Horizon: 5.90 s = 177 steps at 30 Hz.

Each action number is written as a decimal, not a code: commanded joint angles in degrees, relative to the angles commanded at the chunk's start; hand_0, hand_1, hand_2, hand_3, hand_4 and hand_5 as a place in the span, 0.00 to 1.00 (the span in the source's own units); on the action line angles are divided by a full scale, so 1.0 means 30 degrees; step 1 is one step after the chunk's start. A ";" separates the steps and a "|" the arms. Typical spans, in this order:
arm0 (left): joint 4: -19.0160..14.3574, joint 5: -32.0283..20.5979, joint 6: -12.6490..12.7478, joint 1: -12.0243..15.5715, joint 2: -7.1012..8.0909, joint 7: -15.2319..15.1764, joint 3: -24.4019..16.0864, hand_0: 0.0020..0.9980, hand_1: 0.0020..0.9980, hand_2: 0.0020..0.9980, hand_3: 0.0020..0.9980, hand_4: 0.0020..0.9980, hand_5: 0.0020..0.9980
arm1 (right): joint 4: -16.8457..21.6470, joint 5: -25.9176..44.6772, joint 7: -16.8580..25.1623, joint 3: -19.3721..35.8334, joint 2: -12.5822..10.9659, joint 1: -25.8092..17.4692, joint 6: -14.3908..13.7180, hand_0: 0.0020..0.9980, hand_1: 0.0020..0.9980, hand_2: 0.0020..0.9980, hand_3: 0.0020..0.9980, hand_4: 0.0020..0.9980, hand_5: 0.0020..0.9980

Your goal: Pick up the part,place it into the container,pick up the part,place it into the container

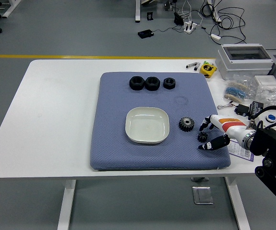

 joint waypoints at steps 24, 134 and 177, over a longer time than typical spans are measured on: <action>-0.0014 0.0262 0.0019 -0.0011 0.0011 0.0083 -0.0147 0.55 0.59 0.73 0.64 0.64 0.61 | -0.1772 0.0487 -0.0154 -0.0891 0.0332 0.0468 -0.0814 0.38 0.46 0.51 0.49 0.86 0.34; 0.0023 0.0933 0.0296 0.0096 0.0016 0.0299 -0.0524 0.52 0.58 0.72 0.63 0.63 0.60 | -0.4070 -0.1583 0.0380 -0.3670 0.1754 0.3378 -0.4453 0.20 0.28 0.54 0.86 1.00 0.41; -0.0042 0.0238 0.0355 -0.0116 0.0014 0.0094 0.0015 0.52 0.58 0.72 0.63 0.63 0.60 | -0.7472 -0.0831 -0.0208 -0.7492 0.3319 0.5548 -0.4245 0.04 0.16 0.36 0.50 0.70 0.39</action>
